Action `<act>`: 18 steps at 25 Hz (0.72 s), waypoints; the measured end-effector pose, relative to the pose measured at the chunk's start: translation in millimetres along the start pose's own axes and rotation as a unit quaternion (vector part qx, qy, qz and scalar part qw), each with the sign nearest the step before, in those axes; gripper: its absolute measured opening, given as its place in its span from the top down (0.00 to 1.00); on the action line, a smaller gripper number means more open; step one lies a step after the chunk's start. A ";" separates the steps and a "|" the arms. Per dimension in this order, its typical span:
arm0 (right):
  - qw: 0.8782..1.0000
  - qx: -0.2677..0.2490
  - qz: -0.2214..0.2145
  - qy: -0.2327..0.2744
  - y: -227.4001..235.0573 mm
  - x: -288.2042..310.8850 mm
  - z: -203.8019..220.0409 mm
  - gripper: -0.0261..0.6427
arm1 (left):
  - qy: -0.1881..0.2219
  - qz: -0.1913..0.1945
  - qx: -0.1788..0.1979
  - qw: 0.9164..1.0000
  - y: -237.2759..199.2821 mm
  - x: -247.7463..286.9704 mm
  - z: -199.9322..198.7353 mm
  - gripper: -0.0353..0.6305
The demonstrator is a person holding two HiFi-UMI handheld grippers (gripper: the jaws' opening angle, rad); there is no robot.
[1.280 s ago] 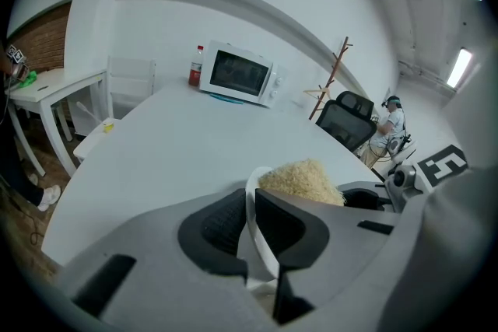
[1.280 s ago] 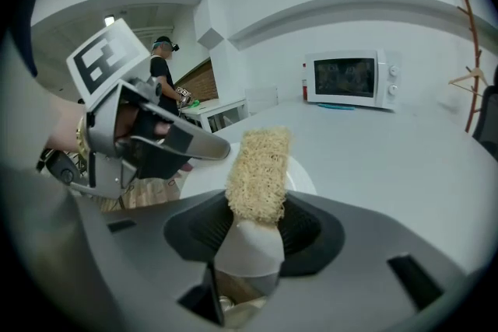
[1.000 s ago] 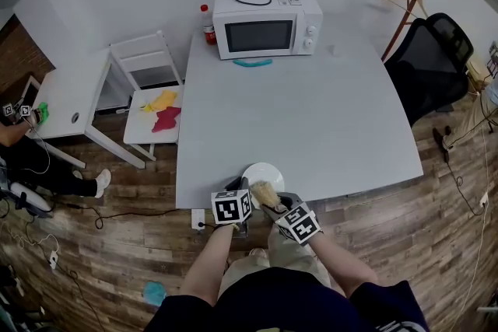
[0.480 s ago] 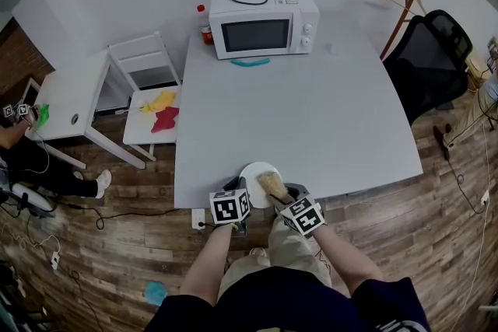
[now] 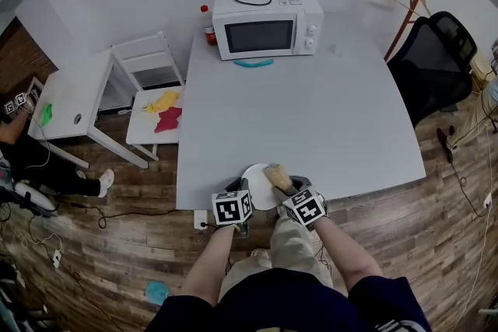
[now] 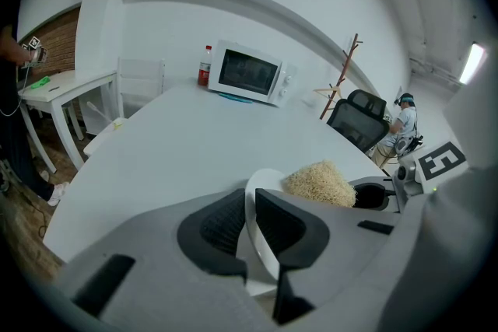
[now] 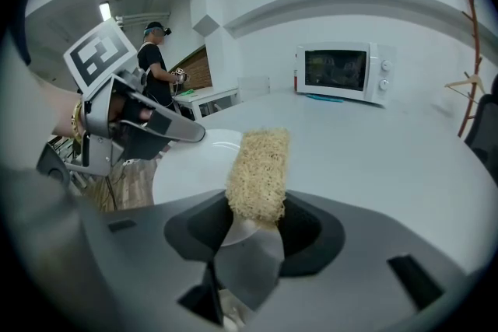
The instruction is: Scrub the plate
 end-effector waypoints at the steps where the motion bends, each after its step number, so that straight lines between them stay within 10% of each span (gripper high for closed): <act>1: 1.000 0.000 -0.003 0.000 -1.0 -0.6 0.7 0.71 | 0.000 -0.001 0.000 1.000 -0.5 0.3 -0.5 0.87; 18: 0.998 0.025 -0.060 0.004 -40.4 -32.6 28.0 0.71 | -0.001 -0.016 0.012 1.000 -3.9 8.7 -4.9 0.87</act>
Point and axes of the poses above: the fingertips, and each gripper's own axes: x forward along the fingers, y to its right, z out of its underside, the point moved 4 cm from there along -x, backward along the fingers, and after that the axes turned 11 degrees about z, right-handed, at the moved point
